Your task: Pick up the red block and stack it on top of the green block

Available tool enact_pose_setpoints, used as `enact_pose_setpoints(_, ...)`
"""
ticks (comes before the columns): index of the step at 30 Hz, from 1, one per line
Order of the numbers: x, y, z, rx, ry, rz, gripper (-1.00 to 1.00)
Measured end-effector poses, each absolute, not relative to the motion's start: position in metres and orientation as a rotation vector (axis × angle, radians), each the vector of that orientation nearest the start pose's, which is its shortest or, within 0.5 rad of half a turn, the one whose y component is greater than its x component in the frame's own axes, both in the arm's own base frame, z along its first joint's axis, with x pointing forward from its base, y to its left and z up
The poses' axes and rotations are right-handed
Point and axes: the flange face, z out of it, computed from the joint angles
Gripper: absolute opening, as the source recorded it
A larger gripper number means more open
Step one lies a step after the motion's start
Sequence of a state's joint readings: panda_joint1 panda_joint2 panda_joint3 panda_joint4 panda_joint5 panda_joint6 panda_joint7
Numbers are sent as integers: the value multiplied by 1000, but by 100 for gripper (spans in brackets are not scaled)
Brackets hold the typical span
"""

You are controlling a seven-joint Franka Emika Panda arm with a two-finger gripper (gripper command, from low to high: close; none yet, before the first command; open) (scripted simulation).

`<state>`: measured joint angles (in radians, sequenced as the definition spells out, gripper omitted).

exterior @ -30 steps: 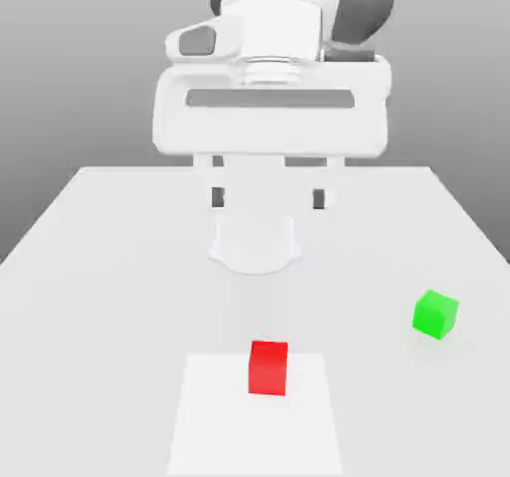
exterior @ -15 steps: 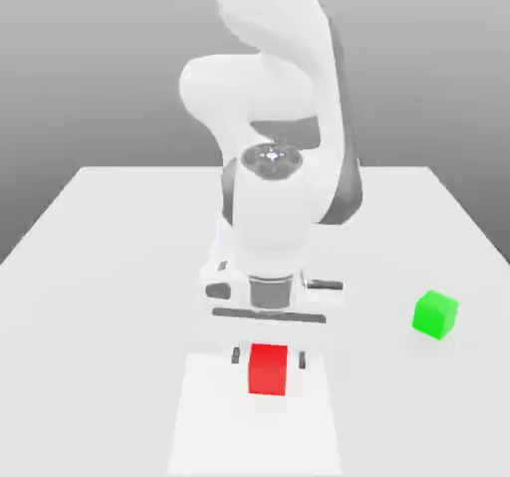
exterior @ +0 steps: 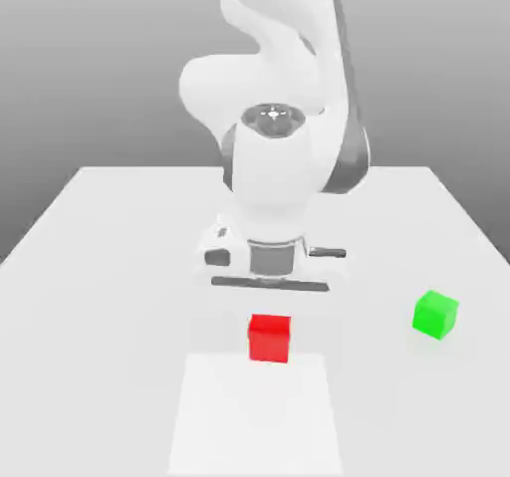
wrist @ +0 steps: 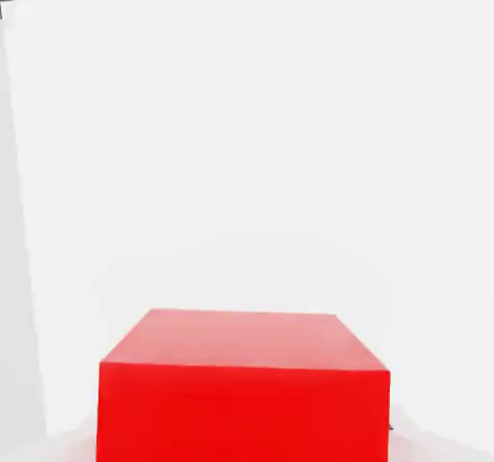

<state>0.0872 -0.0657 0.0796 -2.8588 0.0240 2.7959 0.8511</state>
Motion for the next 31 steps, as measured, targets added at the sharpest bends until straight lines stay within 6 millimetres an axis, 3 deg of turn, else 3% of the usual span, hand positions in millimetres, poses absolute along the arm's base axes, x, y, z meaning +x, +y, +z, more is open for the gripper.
enact_pose_setpoints(5, 339, 123, 226, -3084, 546, -3, -100)
enact_pose_setpoints(9, 316, 178, 233, -3130, 74, -4, -100)
enact_pose_setpoints(18, 231, 282, 246, -2981, -986, 1, -100)
enact_pose_setpoints(20, 226, 287, 244, -2964, -1043, 1, -100)
enact_pose_setpoints(28, 223, 292, 190, -2950, -1093, -5, -100)
enact_pose_setpoints(29, 221, 291, 183, -2947, -1096, -2, 100)
enact_pose_setpoints(31, 221, 291, 183, -2947, -1096, -2, 100)
